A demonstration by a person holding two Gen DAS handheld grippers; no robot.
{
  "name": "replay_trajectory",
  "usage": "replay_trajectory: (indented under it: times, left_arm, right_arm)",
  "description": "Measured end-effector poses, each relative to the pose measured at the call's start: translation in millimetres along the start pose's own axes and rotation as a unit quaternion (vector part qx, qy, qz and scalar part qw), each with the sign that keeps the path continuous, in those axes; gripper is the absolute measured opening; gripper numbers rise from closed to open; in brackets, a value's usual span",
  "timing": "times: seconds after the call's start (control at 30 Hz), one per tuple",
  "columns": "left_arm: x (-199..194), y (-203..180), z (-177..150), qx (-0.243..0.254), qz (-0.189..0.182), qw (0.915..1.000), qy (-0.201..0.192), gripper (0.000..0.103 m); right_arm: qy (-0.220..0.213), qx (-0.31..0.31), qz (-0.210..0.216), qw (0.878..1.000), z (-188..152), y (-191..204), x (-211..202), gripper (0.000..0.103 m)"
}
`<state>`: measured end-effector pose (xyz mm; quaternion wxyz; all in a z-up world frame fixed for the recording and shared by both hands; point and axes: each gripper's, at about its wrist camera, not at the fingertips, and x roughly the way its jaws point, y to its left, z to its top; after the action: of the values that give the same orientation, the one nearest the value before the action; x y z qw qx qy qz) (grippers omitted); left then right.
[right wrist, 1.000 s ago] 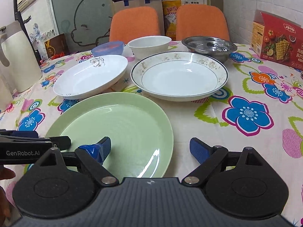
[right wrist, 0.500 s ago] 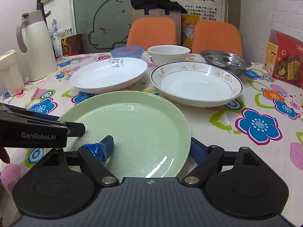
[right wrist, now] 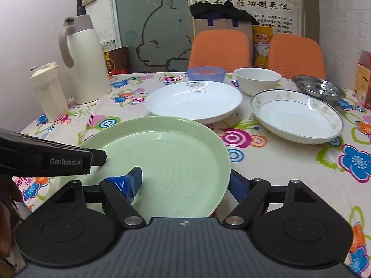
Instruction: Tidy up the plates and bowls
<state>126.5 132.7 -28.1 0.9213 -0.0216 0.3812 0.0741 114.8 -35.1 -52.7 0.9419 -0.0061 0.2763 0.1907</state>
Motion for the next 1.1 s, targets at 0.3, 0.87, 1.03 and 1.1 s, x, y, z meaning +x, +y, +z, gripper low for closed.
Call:
replay_trajectory:
  times: [0.3,0.87,1.03,1.1]
  left_arm:
    - [23,8,8,0.002,0.006,0.9999,-0.008,0.044]
    - [30,23,80,-0.003,0.029,0.9974,-0.066,0.070]
    - [53,17,101,0.012,0.038,0.9973,-0.062,0.070]
    - [64,13,109,0.018,0.039,0.9975,-0.055,0.070]
  right_arm:
    - [0.022,-0.027,0.005,0.999,3,18,30,0.069]
    - [-0.017,-0.003,-0.009,1.000,81,-48,34,0.069]
    - [-0.006,-0.025,-0.020,0.999,106,-62,73,0.069]
    - [0.002,-0.027,-0.019,0.999,112,-68,90,0.069]
